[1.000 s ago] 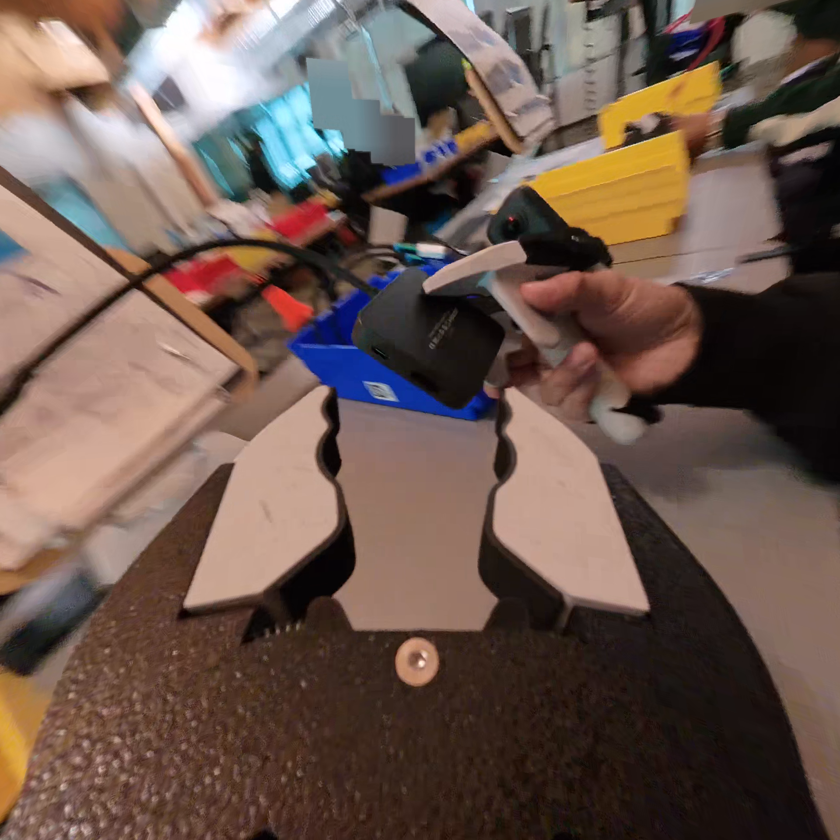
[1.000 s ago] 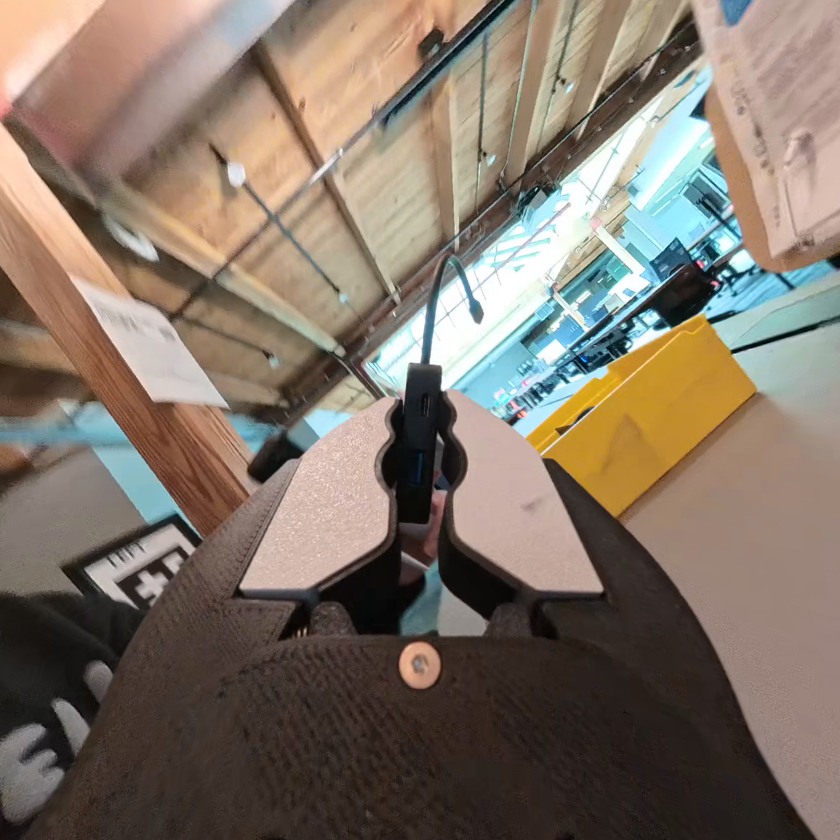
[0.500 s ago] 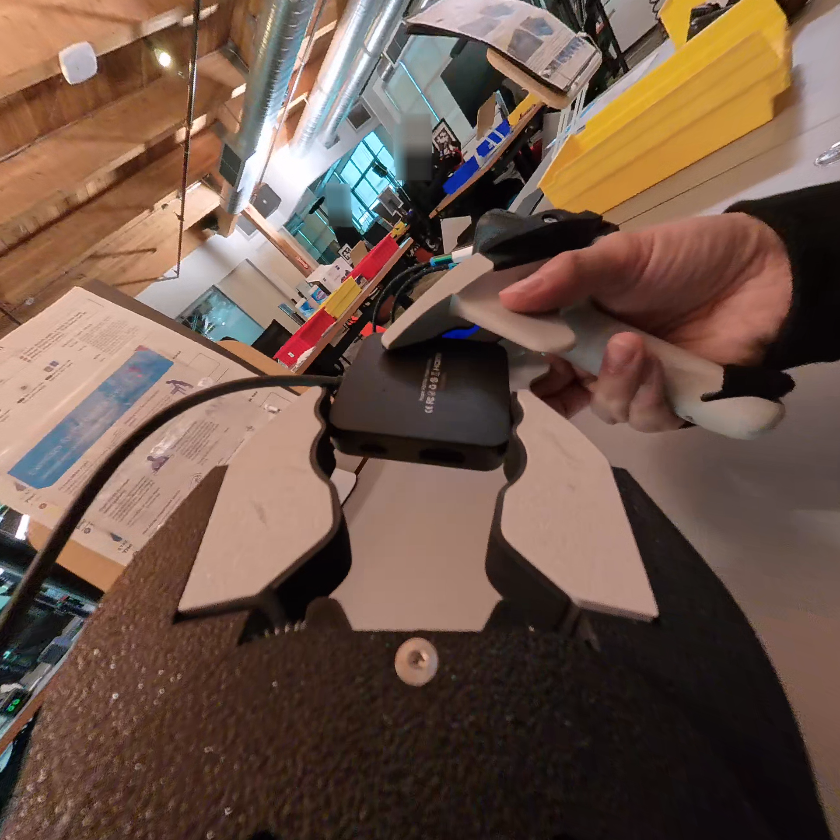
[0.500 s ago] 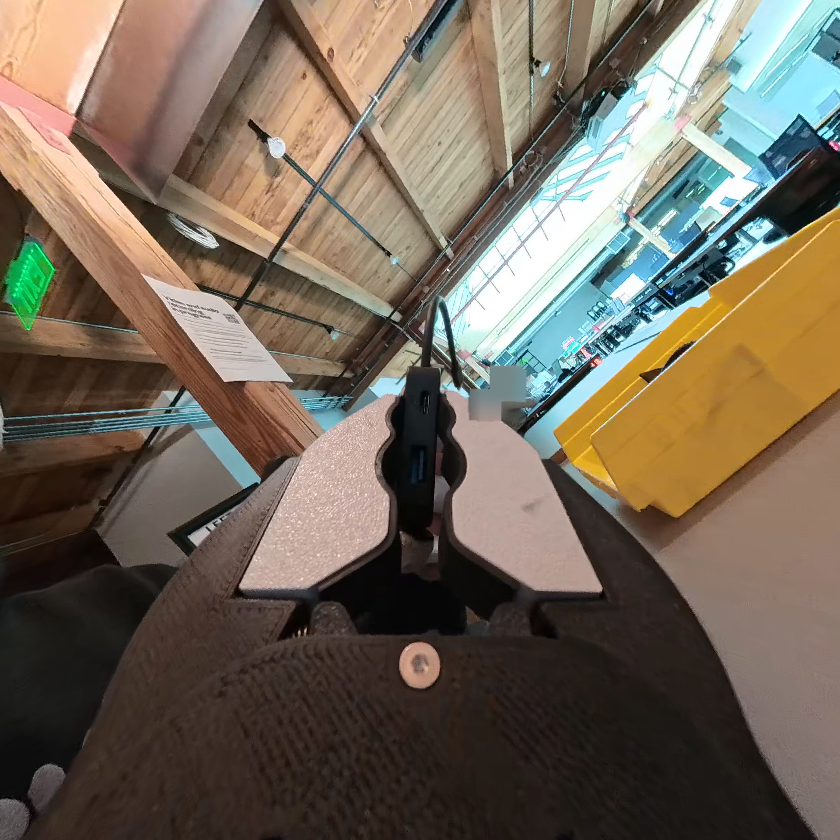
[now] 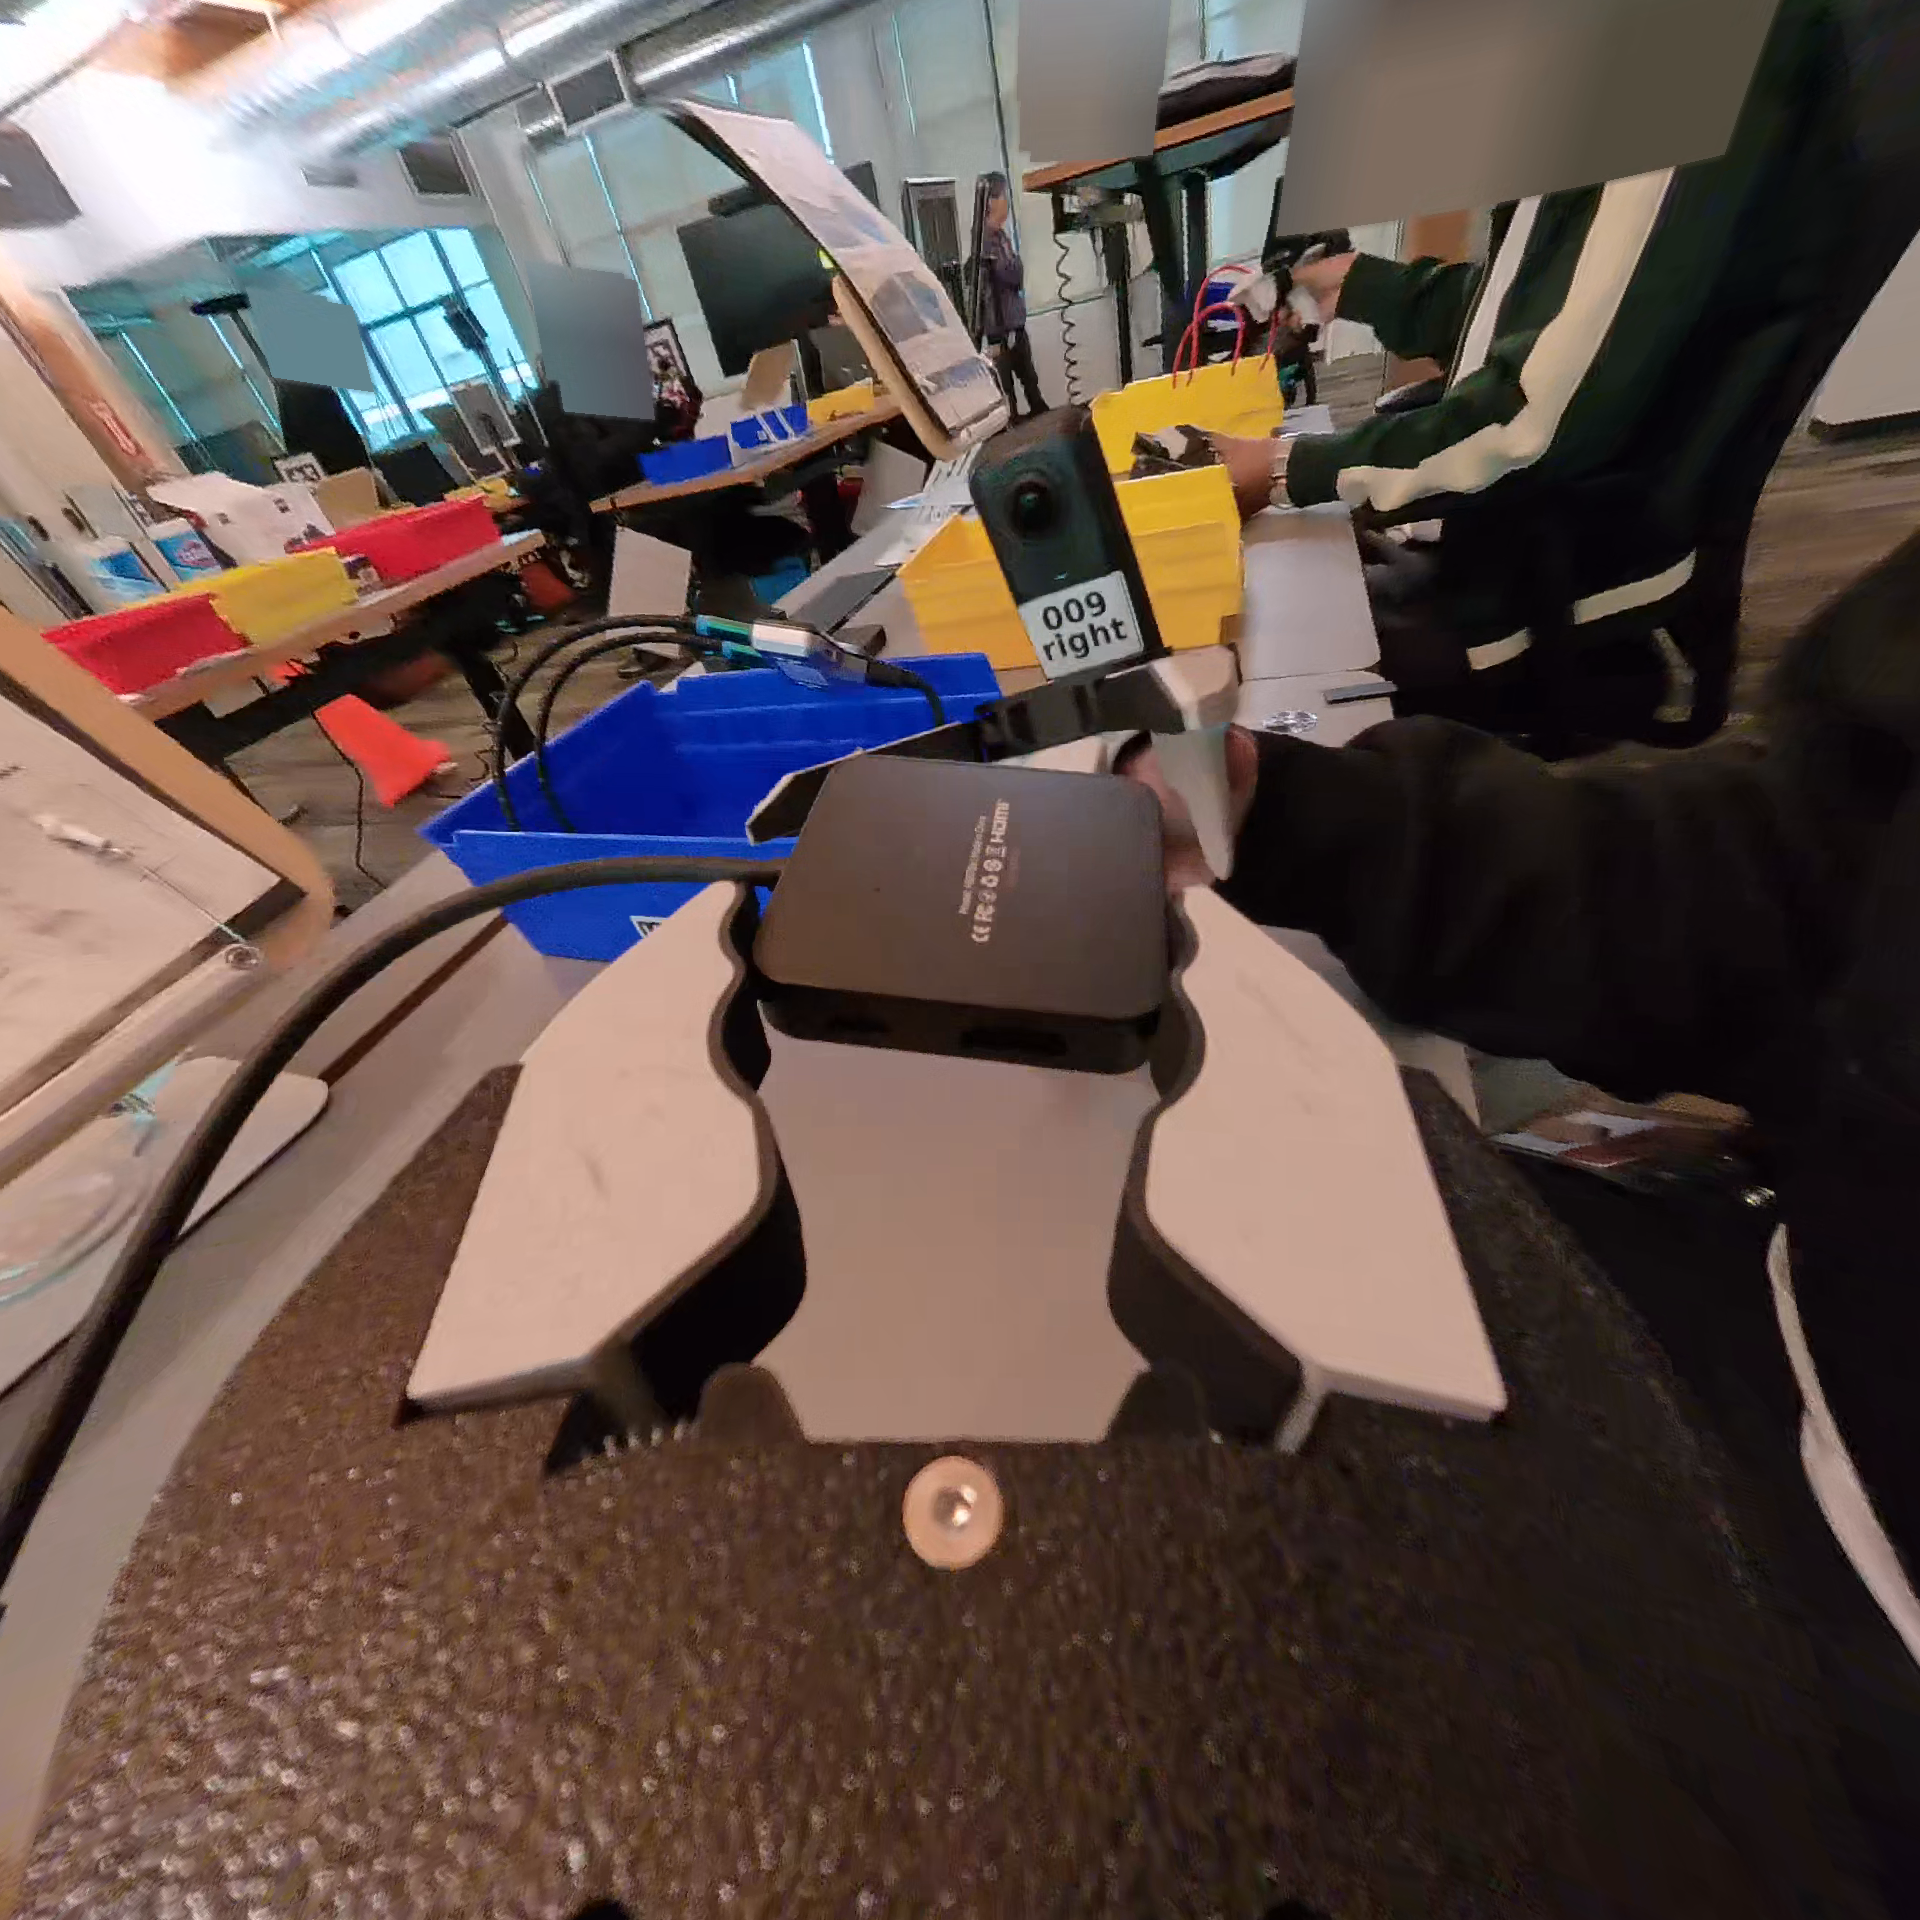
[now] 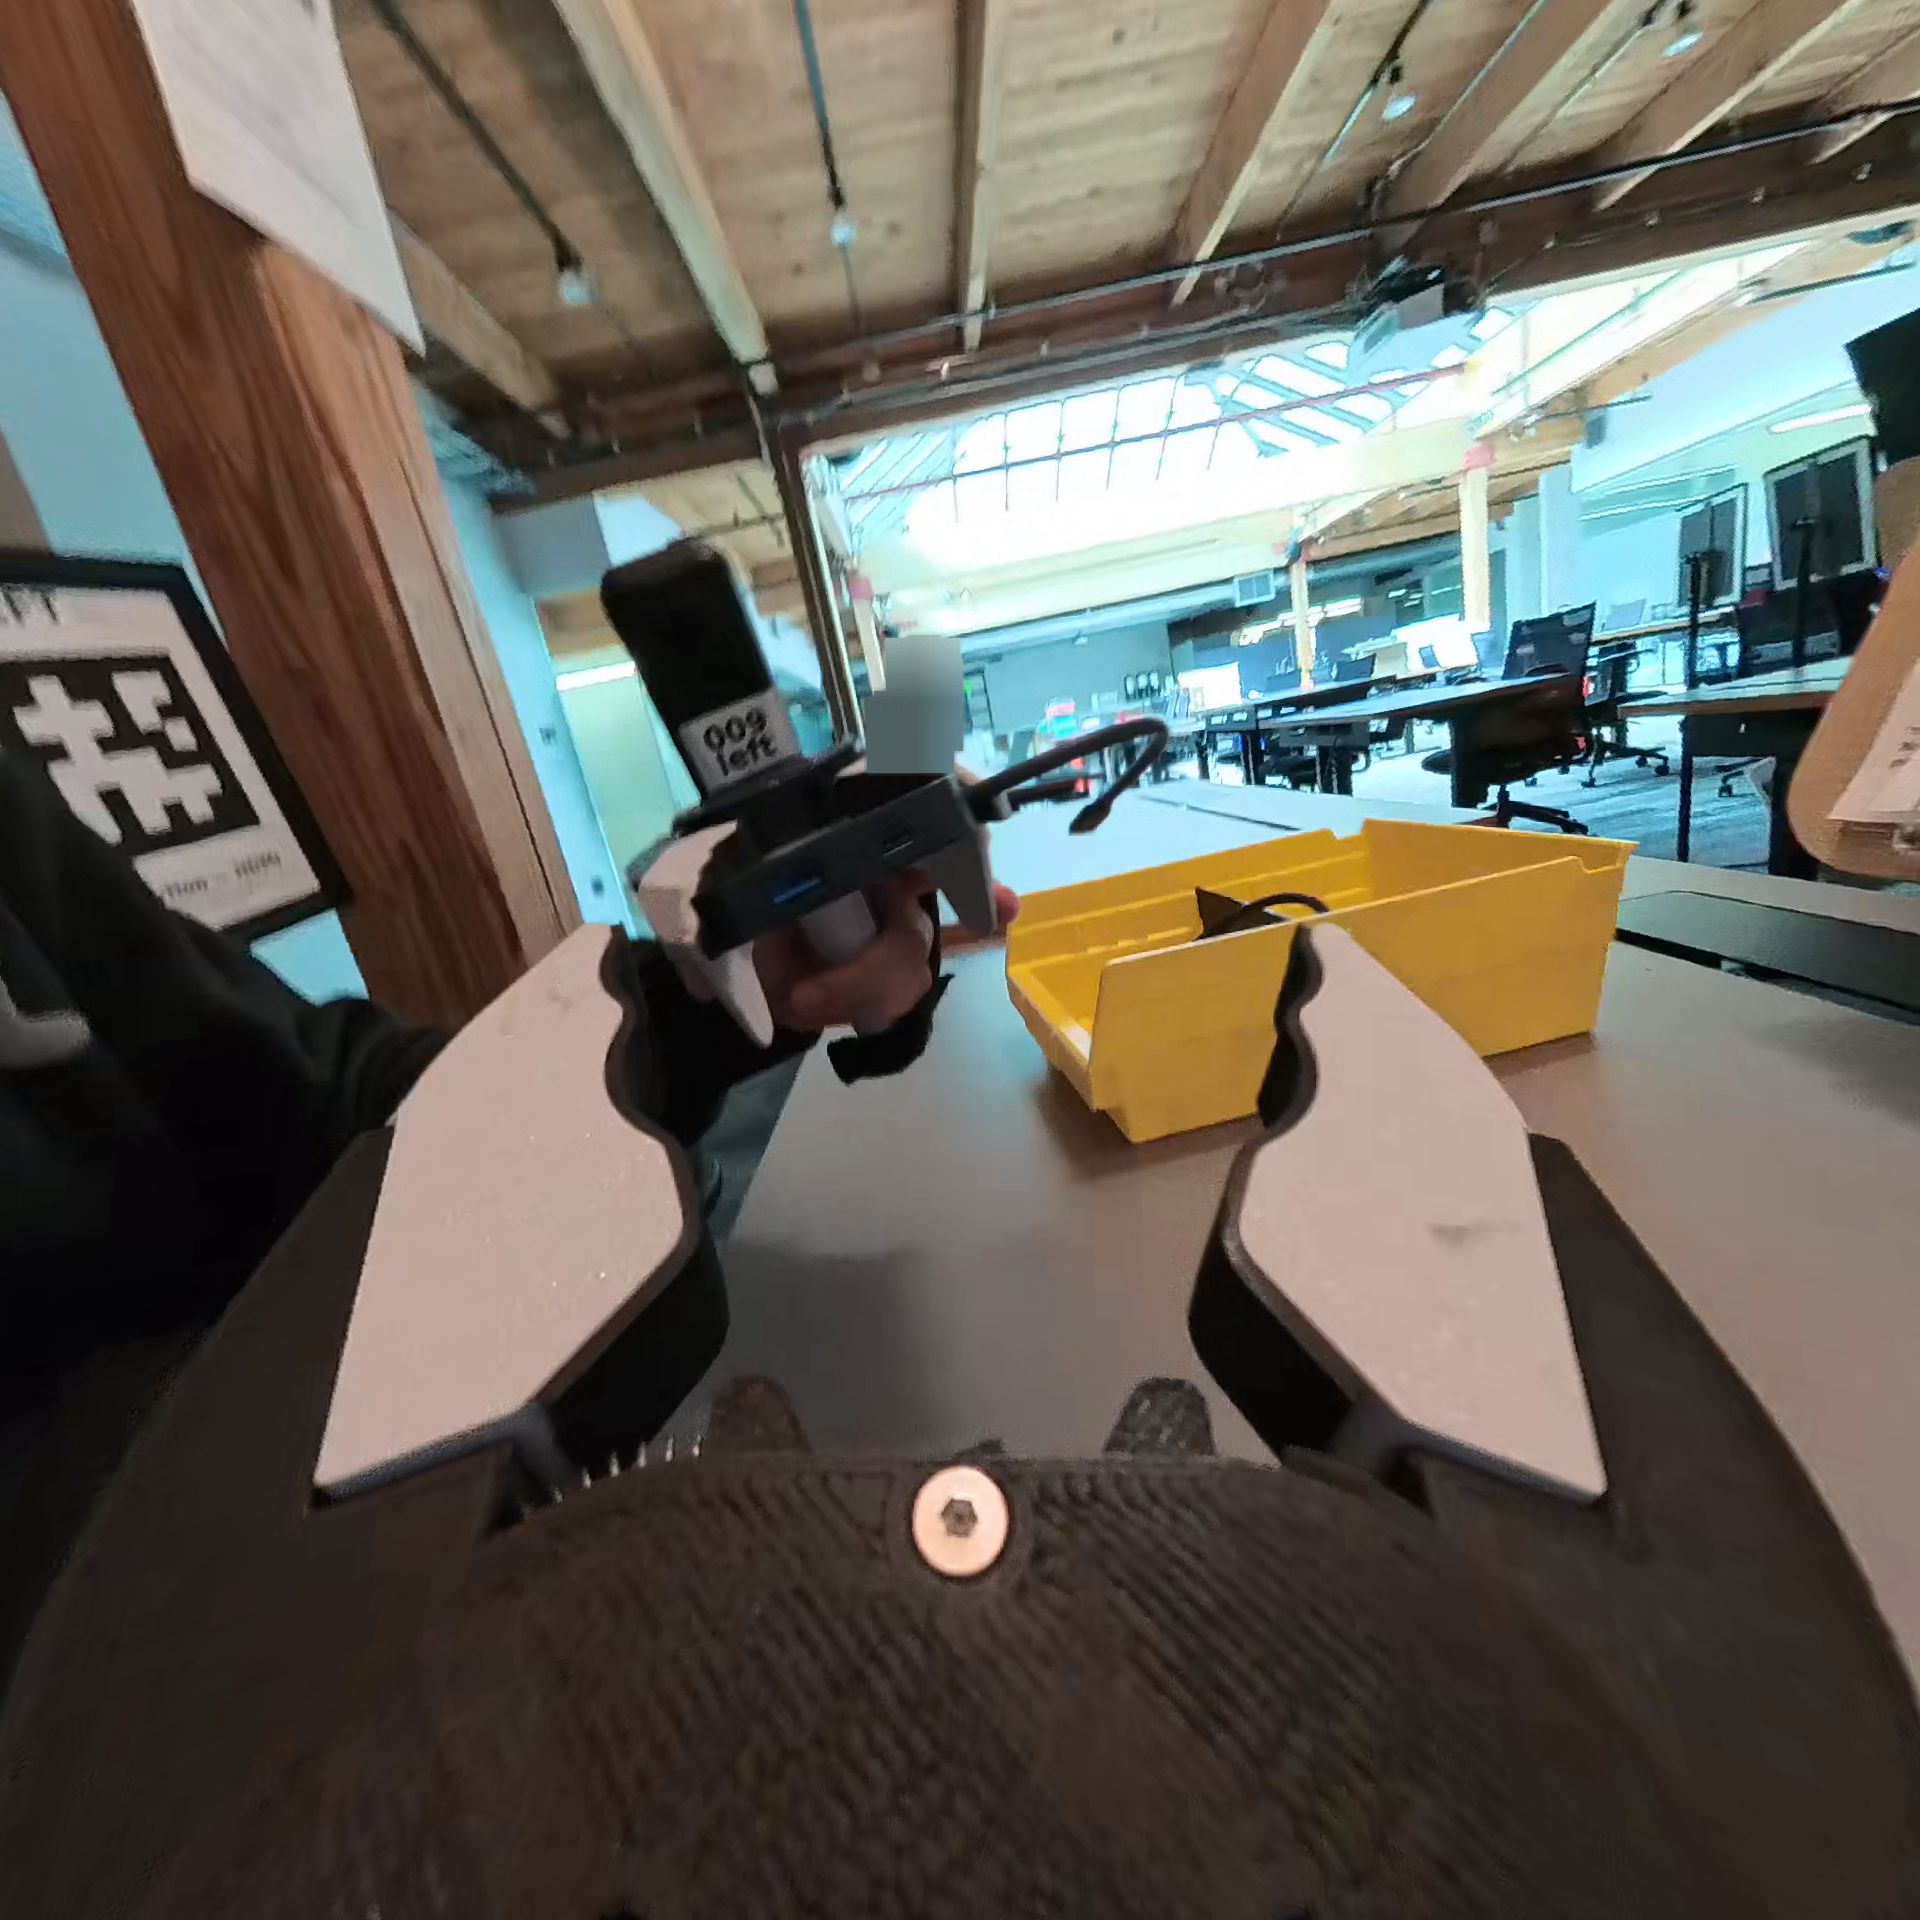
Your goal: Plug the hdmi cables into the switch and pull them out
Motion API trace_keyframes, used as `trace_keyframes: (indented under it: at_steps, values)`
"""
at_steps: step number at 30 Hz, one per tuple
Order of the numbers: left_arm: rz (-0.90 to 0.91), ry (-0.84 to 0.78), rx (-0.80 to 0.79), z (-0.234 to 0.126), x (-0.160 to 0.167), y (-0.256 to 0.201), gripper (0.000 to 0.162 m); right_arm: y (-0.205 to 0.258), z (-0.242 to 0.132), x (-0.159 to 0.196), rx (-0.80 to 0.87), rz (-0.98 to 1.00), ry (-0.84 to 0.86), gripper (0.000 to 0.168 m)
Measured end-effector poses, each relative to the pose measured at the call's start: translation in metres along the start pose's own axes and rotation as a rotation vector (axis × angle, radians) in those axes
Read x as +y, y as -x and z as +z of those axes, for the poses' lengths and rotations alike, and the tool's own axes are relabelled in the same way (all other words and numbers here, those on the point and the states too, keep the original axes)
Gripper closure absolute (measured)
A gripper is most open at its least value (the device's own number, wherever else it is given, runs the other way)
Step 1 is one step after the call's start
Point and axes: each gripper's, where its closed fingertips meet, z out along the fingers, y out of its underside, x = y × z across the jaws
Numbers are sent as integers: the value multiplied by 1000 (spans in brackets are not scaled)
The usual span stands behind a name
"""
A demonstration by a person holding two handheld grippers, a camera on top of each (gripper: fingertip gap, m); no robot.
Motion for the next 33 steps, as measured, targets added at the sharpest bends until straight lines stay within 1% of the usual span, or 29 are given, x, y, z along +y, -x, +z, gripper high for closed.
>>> trace_keyframes:
  at_steps: [4, 5, 8, 10, 12, 19, 22, 23, 25, 26, 30, 33]
  values:
    - [-24, 28, 48, 7, 1, -7, 89, 4, 9, 22, 39, -198, 165, 57]
    - [-21, 34, 61, 9, 2, -9, 89, 8, 12, 23, 30, -224, 176, 65]
    - [-29, 5, 95, 13, -3, -12, 89, 26, 18, 12, -73, -224, 85, 93]
    - [-48, -12, 108, 13, -6, -13, 89, 31, 16, 7, -103, -215, 48, 99]
    - [-51, 10, 125, 13, -2, -15, 89, 36, 15, 8, -137, -223, 49, 105]
    - [-62, 25, 127, 17, 1, -18, 89, 36, 14, 8, -125, -265, 40, 103]
    - [-68, 109, 129, 21, 15, -19, 89, 34, 17, 8, -93, -310, 49, 101]
    - [-56, 134, 134, 22, 19, -21, 90, 37, 18, 7, -104, -316, 37, 101]
    - [-32, 110, 134, 24, 17, -24, 90, 42, 19, 2, -132, -300, -6, 101]
    - [-37, 94, 129, 23, 16, -23, 90, 40, 19, 3, -125, -298, -1, 101]
    - [-16, 114, 99, 18, 18, -15, 90, 27, 16, 20, -80, -322, 109, 101]
    - [-7, 134, 115, 19, 21, -17, 90, 29, 15, 20, -102, -328, 84, 101]
